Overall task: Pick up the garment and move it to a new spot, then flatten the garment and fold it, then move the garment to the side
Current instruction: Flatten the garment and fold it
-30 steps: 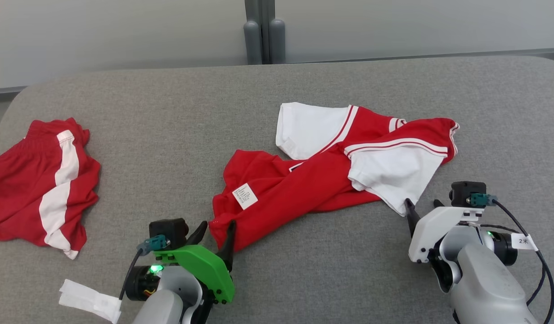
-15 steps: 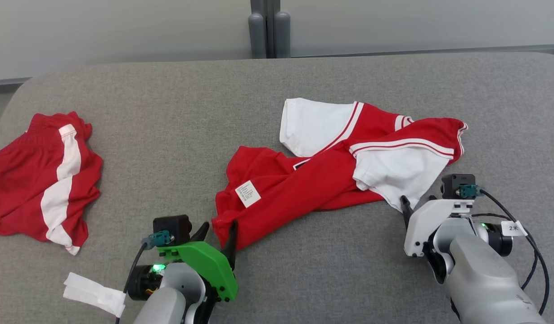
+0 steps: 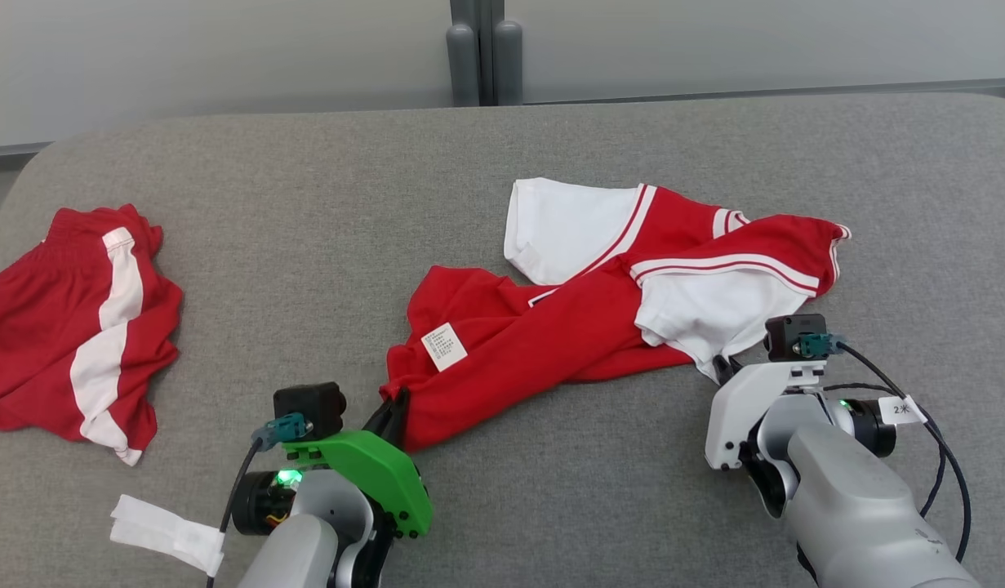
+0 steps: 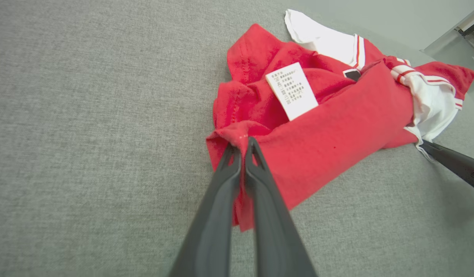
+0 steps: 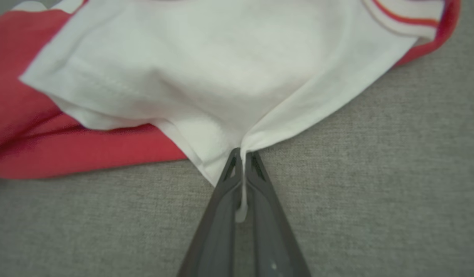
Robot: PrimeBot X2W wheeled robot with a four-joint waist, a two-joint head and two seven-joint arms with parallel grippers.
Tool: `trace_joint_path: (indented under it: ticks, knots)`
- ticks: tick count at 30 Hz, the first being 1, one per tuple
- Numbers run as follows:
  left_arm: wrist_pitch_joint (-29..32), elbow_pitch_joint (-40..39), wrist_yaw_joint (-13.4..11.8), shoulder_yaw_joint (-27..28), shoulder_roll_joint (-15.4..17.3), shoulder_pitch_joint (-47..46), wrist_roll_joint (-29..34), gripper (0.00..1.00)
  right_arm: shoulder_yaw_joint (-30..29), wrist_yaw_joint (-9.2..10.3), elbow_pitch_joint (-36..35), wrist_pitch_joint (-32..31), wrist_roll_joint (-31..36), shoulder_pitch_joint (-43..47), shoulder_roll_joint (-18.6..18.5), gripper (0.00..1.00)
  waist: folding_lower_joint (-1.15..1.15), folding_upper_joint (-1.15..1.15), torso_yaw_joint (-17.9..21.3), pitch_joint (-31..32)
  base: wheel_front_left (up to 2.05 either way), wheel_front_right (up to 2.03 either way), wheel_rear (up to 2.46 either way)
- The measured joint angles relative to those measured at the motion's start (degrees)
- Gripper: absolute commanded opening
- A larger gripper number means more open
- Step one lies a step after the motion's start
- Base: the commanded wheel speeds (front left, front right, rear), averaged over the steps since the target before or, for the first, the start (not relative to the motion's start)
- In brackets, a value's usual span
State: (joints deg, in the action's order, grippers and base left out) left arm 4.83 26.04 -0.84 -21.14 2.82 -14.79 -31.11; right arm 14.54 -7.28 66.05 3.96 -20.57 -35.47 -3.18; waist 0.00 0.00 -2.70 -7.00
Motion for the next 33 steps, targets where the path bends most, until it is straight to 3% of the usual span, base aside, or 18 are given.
trace_joint_path:
  ticks: [7,12,18,25,29,33]
  knots:
    - [-4.23,-4.17,1.7,0.85,0.27,0.22,-1.27,0.0,-0.03,-0.13,-2.45,5.92,-3.55,1.49,0.23,0.0,0.0,0.0,0.17,1.09,0.0,0.0,0.0]
    - [-7.31,-10.38,2.89,2.35,0.25,0.43,-3.85,0.0,-5.16,-0.22,-7.91,10.02,-0.34,1.05,0.42,0.0,0.0,0.0,0.78,1.77,0.0,0.0,0.0]
    - [-7.57,-16.9,3.87,2.89,0.26,-2.27,-5.59,0.0,-14.24,-0.21,-26.33,10.51,6.97,1.15,-0.33,0.0,0.0,0.0,2.47,1.99,0.0,0.0,0.0]
    - [-3.09,-19.31,5.41,3.97,2.1,-11.43,-8.0,0.0,-14.86,-0.21,-52.48,-2.19,10.59,0.53,-1.15,0.0,0.0,0.0,5.25,1.41,0.0,0.0,0.0]
    - [-1.47,-19.19,5.87,5.47,3.72,-17.77,-8.67,0.0,-13.65,-0.21,-59.99,-9.42,9.58,-4.39,-3.36,0.0,0.0,0.0,6.84,0.3,0.0,0.0,0.0]
    - [-2.0,-17.31,5.94,8.73,4.58,-24.63,-10.73,0.0,-14.36,-0.21,-61.25,-12.3,5.68,-10.79,-3.7,0.0,0.0,0.0,8.21,-2.29,0.0,0.0,0.0]
